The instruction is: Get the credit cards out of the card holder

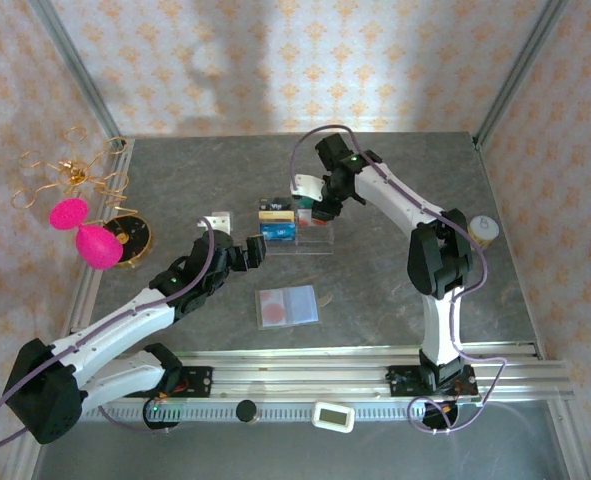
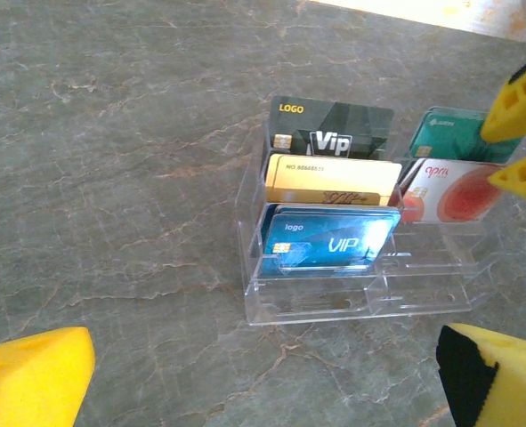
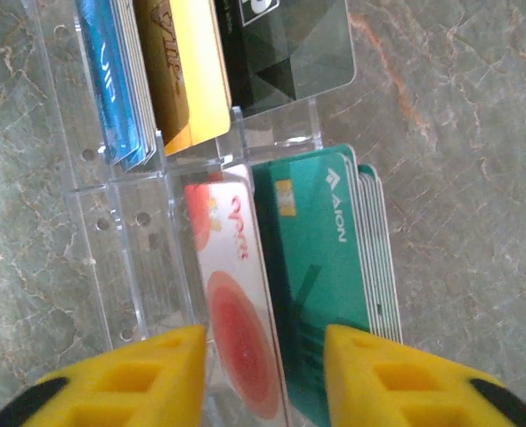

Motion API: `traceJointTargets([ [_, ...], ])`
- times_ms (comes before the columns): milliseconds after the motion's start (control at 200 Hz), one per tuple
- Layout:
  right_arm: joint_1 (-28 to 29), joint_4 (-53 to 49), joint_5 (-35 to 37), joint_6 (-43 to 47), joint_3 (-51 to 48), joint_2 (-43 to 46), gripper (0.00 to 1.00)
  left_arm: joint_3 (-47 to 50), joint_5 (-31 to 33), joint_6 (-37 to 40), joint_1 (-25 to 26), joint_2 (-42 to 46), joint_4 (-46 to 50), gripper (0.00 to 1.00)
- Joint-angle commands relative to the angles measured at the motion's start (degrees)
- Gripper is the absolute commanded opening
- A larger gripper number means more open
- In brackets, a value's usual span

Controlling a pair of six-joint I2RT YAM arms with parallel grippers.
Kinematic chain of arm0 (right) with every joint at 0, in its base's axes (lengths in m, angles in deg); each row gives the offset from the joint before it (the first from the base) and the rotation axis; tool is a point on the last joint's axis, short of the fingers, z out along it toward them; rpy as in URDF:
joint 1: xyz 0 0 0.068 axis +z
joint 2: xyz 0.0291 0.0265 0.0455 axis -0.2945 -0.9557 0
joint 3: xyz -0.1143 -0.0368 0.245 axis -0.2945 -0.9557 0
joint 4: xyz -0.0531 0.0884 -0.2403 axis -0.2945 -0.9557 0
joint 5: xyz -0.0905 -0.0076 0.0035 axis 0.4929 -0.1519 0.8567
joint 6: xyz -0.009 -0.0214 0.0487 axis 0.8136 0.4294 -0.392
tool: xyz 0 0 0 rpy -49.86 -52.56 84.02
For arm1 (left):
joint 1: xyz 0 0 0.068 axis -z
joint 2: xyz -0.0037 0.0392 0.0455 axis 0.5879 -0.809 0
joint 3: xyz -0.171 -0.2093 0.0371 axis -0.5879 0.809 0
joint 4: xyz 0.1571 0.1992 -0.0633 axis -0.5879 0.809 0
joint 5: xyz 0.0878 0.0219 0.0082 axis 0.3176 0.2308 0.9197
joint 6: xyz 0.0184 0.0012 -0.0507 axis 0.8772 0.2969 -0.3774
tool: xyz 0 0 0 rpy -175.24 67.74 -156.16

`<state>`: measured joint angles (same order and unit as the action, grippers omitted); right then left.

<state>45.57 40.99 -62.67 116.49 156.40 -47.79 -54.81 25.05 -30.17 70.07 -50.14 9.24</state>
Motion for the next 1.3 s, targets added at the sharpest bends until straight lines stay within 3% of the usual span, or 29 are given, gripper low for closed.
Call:
traceJointTargets([
  [0, -0.3, 3.1, -1.8, -3.5, 0.8, 2.0, 0.41, -0.1, -0.9, 0.0, -0.5, 1.4, -3.0, 0.99],
  [205, 0.1, 12.6, -13.0, -15.0, -3.2, 8.7, 0.42, 3.0, -2.4, -4.7, -0.5, 3.1, -6.2, 0.99],
  [425, 2.7, 41.3, -18.1, -48.4, -20.1, 16.4, 0.42, 7.7, -5.1, -11.1, -0.5, 5.1, -8.1, 0.99],
  [486, 5.7, 45.5, -13.3, -55.2, -25.5, 18.2, 0.42, 9.1, -6.5, -12.0, -0.5, 6.1, -8.4, 0.99],
  [631, 16.1, 45.1, -0.3, -60.5, -36.3, 22.6, 0.42, 13.6, -8.3, -15.2, -0.5, 10.6, -8.3, 0.99],
  [821, 26.6, 45.2, 7.9, -68.1, -48.6, 24.7, 0.43, 18.1, -10.2, -17.4, -0.5, 17.0, -7.1, 0.99],
  [1036, 36.3, 41.8, 15.5, -70.6, -49.2, 21.0, 0.44, 21.3, -11.5, -19.2, -0.5, 22.2, -4.8, 0.97],
  [1291, 38.5, 41.2, 17.5, -70.5, -45.5, 15.0, 0.44, 22.5, -12.5, -19.8, -0.5, 24.2, -4.3, 0.95],
])
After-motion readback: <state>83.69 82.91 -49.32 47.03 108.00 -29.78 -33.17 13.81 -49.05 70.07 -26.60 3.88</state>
